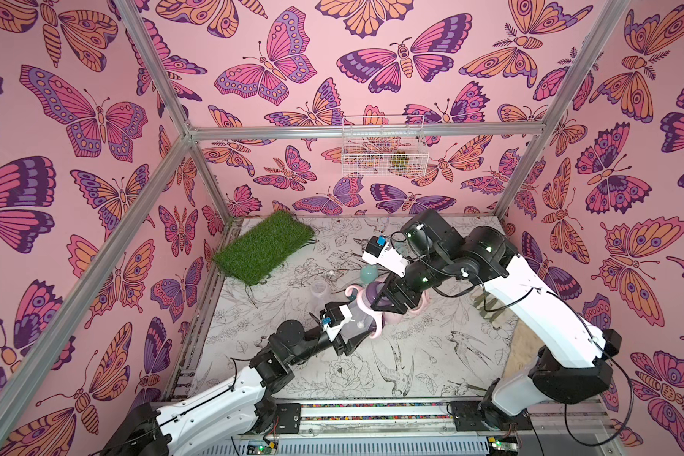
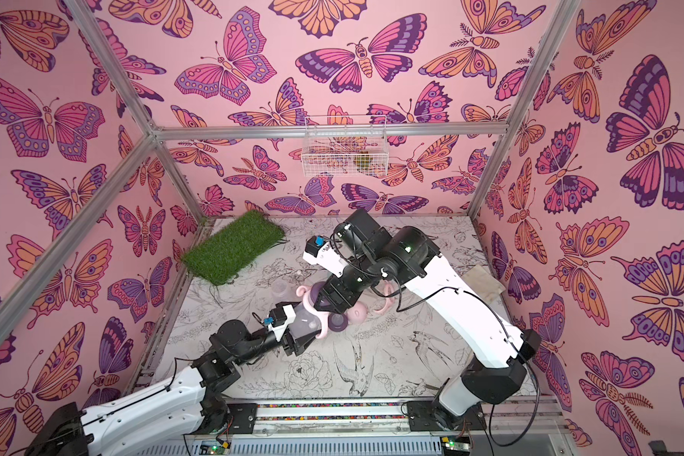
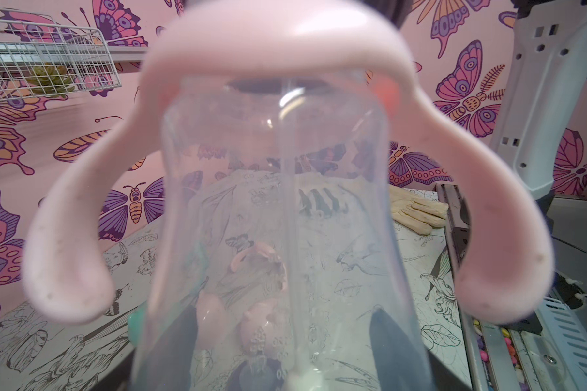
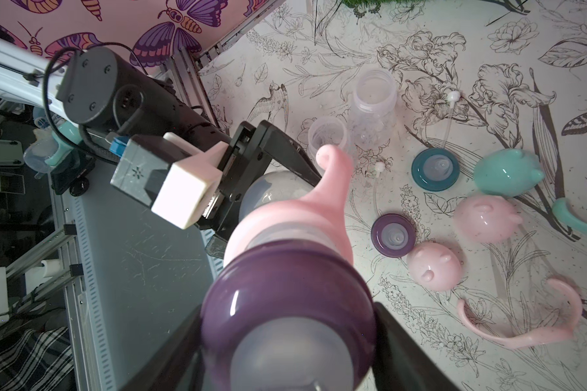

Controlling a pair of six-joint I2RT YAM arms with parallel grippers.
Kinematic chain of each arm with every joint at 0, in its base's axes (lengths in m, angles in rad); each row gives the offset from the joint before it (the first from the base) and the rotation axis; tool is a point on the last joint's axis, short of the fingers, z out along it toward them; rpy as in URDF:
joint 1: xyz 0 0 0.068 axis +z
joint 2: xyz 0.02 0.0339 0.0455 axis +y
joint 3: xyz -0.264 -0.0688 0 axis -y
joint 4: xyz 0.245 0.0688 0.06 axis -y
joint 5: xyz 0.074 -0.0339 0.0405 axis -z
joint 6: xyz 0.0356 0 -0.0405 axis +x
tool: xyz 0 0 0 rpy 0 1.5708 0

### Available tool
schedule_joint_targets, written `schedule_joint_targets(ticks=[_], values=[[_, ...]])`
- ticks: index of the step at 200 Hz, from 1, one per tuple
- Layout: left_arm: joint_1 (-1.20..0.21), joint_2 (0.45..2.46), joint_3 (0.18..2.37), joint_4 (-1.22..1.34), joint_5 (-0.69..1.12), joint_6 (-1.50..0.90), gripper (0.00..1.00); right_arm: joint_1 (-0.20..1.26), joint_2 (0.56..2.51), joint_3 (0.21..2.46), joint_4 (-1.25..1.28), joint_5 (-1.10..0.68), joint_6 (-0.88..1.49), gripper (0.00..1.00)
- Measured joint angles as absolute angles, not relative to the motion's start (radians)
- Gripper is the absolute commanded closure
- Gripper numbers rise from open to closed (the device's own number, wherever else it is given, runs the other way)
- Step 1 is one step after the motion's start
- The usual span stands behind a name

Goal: Assemble the baby bottles
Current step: Close the nipple on the baby bottle.

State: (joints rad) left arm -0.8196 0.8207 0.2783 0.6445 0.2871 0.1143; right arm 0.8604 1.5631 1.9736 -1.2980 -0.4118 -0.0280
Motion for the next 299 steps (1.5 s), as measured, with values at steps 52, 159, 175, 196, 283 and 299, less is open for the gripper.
schedule_joint_targets(ticks=[52,159,175,196,283,299], values=[[-0.823,0.820,0.283,0.628,0.292,0.115,1.00,0.859,1.563,1.954,-1.298,-0.435,-0.031,0.60],[-0.825,0.810,0.284,0.594,0.292,0.127,1.00,0.845,1.563,1.931,-1.298,-0.447,-0.033,0.62],[-0.825,0.804,0.286,0.593,0.291,0.129,1.00,0.826,1.563,1.928,-1.293,-0.445,-0.030,0.62],[-0.825,0.804,0.289,0.587,0.287,0.130,1.00,0.809,1.563,1.923,-1.287,-0.448,-0.027,0.62],[-0.825,0.823,0.307,0.572,0.297,0.138,1.00,0.805,1.563,1.911,-1.275,-0.500,-0.031,0.62],[-0.825,0.824,0.318,0.567,0.296,0.140,1.00,0.805,1.563,1.907,-1.271,-0.515,-0.031,0.62]])
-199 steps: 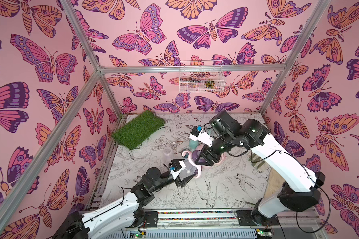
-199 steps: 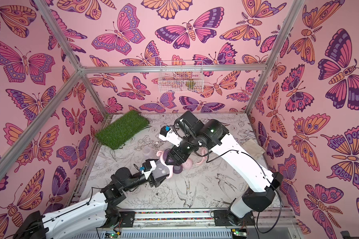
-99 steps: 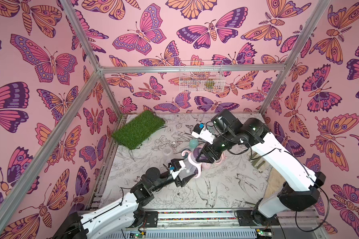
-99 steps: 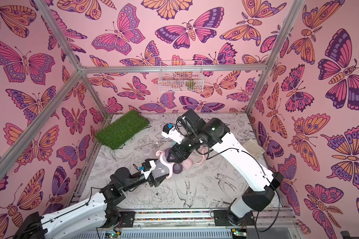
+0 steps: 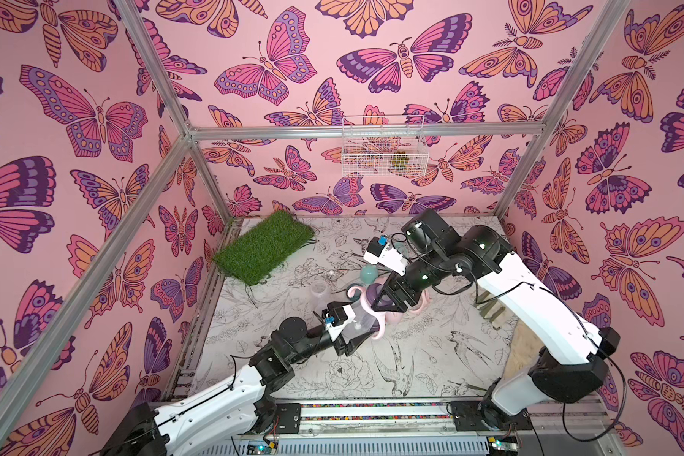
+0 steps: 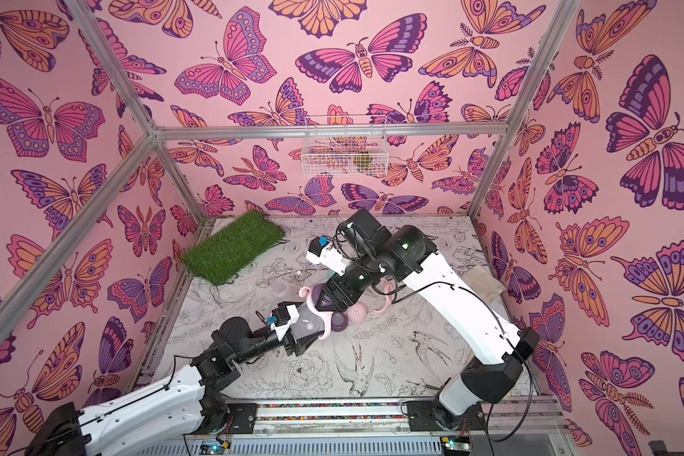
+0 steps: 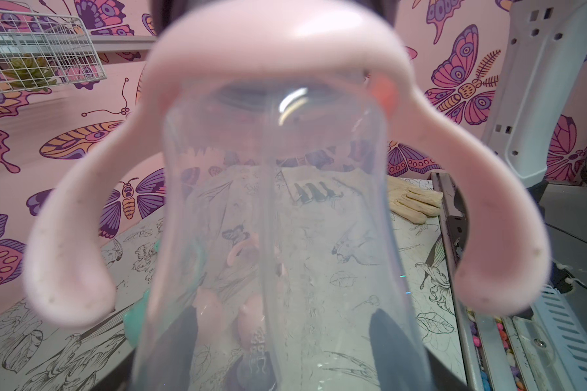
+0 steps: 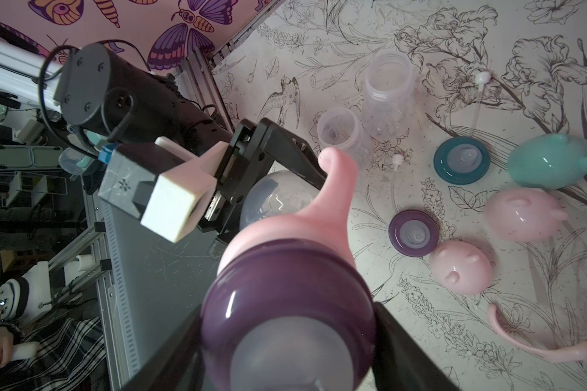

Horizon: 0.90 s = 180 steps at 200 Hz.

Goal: Assemble the baby bottles
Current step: Close the nipple on the baby bottle.

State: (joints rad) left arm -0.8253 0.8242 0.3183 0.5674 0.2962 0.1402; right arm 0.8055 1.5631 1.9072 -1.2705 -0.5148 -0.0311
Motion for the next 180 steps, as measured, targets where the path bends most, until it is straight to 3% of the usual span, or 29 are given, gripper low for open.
schedule_joint_targets(ticks=[118,180], values=[[-0.825,0.827,0.323,0.526,0.278,0.175,1.00,0.799,1.576,1.881,-1.266,-0.521,-0.032,0.62],[-0.833,0.827,0.323,0.494,0.159,0.263,1.00,0.786,1.589,1.840,-1.212,-0.523,0.041,0.68]])
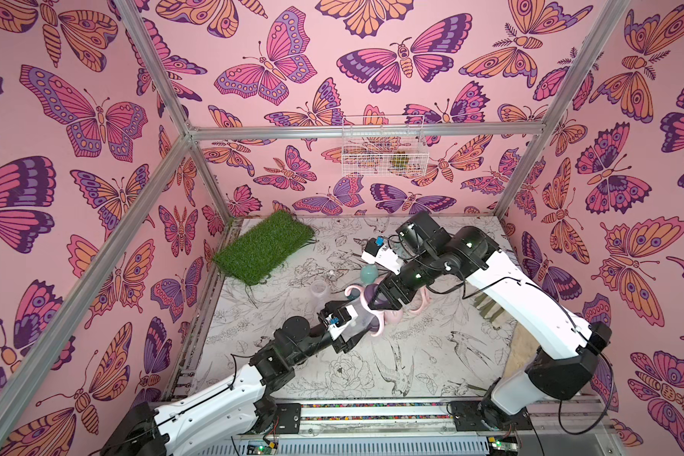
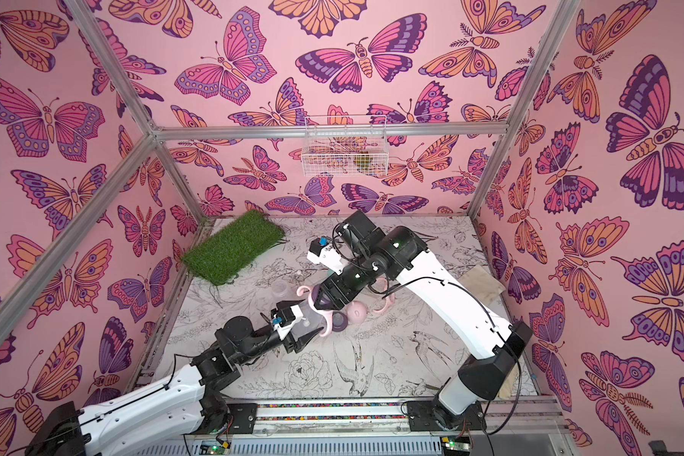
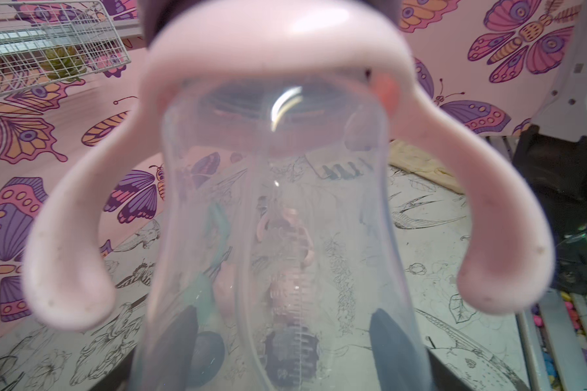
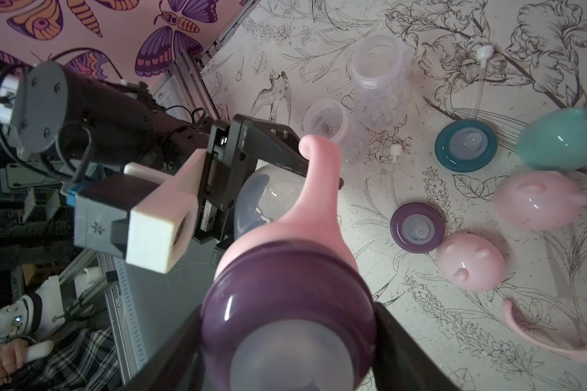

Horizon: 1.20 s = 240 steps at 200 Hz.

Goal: Assemble the baby bottles
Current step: Close the nipple on the baby bottle.

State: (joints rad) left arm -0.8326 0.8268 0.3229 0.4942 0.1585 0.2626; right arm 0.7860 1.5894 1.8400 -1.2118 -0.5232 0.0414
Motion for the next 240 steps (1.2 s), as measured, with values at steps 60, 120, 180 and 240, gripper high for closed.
schedule_joint_targets(ticks=[60,120,180,240], values=[[-0.841,0.840,0.323,0.494,-0.026,0.361,1.00,0.773,1.581,1.751,-1.042,-0.522,0.248,0.70],[-0.878,0.914,0.323,0.616,-0.300,0.496,1.00,0.772,1.550,1.644,-0.802,-0.460,0.567,0.70],[-0.937,1.086,0.318,0.911,-0.583,0.724,1.00,0.793,1.509,1.549,-0.612,-0.337,0.844,0.72],[-0.964,1.178,0.318,1.103,-0.688,0.820,1.00,0.833,1.498,1.546,-0.564,-0.207,0.944,0.56]])
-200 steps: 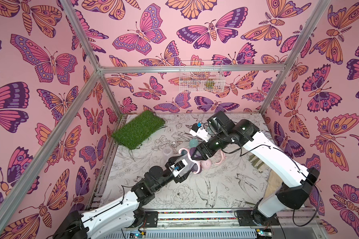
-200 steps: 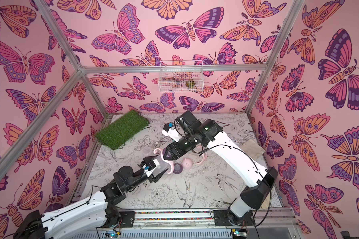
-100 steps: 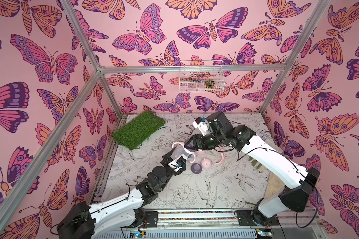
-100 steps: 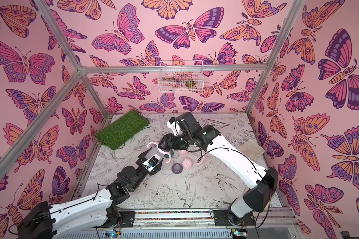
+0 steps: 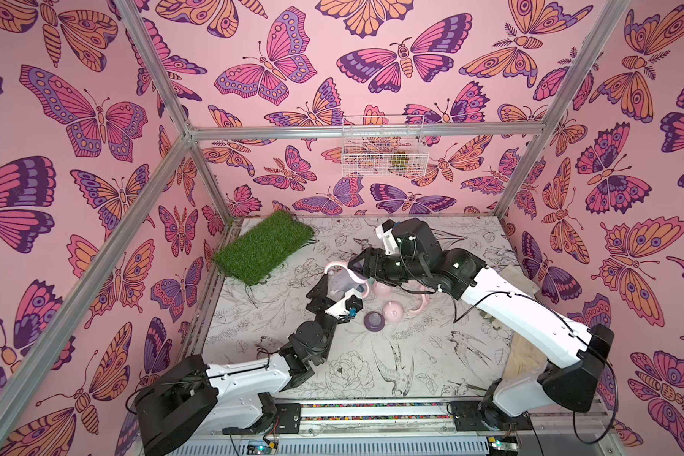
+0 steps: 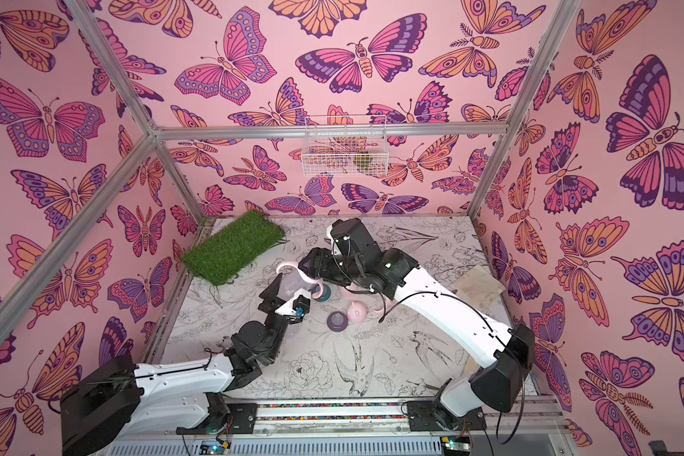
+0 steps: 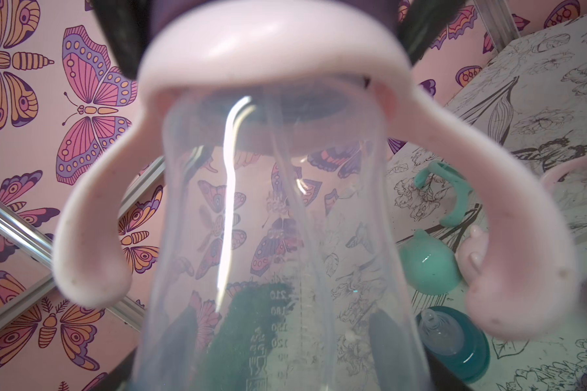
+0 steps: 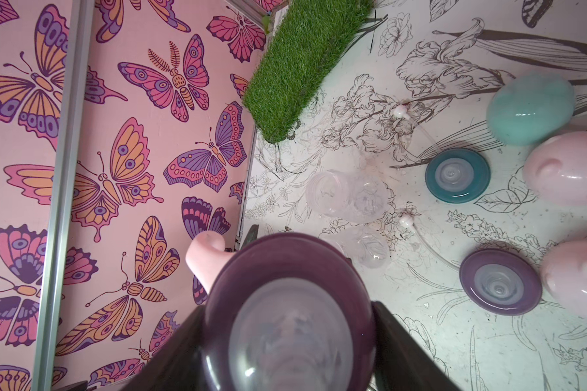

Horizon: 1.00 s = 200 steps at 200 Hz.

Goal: Assemble the baby bottles
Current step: Close the nipple on the baby bottle.

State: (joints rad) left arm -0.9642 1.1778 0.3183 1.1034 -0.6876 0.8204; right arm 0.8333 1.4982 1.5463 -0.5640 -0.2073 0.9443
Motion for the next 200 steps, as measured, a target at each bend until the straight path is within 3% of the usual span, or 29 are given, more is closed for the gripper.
schedule_joint_targets(ticks=[12,34,60,74,200], values=[[-0.967,1.182,0.318,1.118,-0.693,0.831,1.00,0.834,1.497,1.546,-0.560,-0.200,0.953,0.51],[-0.970,1.187,0.319,1.139,-0.698,0.838,1.00,0.837,1.494,1.546,-0.553,-0.195,0.953,0.28],[-0.983,1.176,0.341,1.120,-0.669,0.801,1.00,0.843,1.491,1.547,-0.549,-0.208,0.900,0.08],[-0.994,1.135,0.372,1.056,-0.625,0.749,1.00,0.854,1.478,1.548,-0.550,-0.224,0.847,0.03],[-0.833,0.843,0.473,0.533,-0.073,0.221,1.00,0.837,1.187,1.570,-0.638,-0.408,0.272,0.05]])
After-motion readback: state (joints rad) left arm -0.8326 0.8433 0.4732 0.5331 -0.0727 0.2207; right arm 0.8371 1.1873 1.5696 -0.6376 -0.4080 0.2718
